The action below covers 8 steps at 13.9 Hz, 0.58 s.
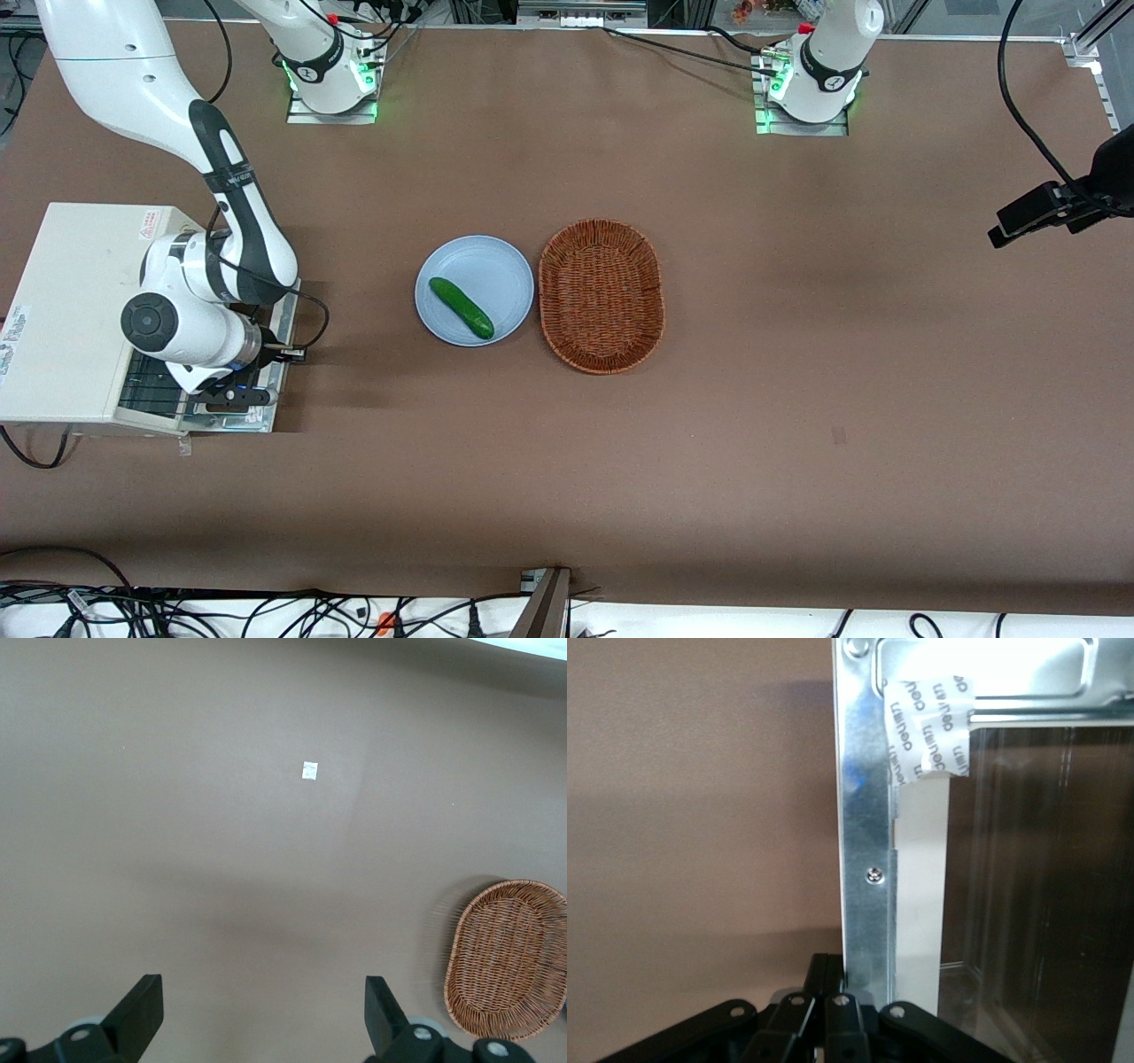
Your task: Open oven door with right arm only
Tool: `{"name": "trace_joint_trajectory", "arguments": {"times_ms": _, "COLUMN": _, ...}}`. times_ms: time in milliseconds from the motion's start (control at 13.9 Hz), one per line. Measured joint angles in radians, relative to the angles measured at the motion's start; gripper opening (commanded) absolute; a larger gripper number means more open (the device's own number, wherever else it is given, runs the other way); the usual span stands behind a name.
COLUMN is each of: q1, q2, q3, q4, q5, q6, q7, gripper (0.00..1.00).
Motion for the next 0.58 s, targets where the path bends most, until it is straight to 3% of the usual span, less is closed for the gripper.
{"name": "trace_joint_trajectory", "arguments": {"times_ms": 72, "q1": 0.004, "q2": 0.000, "q3": -0.002, "q4": 0.000, "q5": -0.003, "q6": -0.003, "q7": 0.035, "gripper": 0.73}}
{"name": "trace_joint_trajectory", "arguments": {"times_ms": 144, "q1": 0.015, "q2": 0.001, "q3": -0.003, "q4": -0.001, "q5": -0.003, "q6": 0.000, "q7": 0.077, "gripper": 0.99}}
{"name": "trace_joint_trajectory", "arguments": {"times_ms": 577, "q1": 0.102, "q2": -0.031, "q3": -0.012, "q4": 0.015, "q5": -0.002, "q6": 0.021, "q7": 0.182, "gripper": 1.00}}
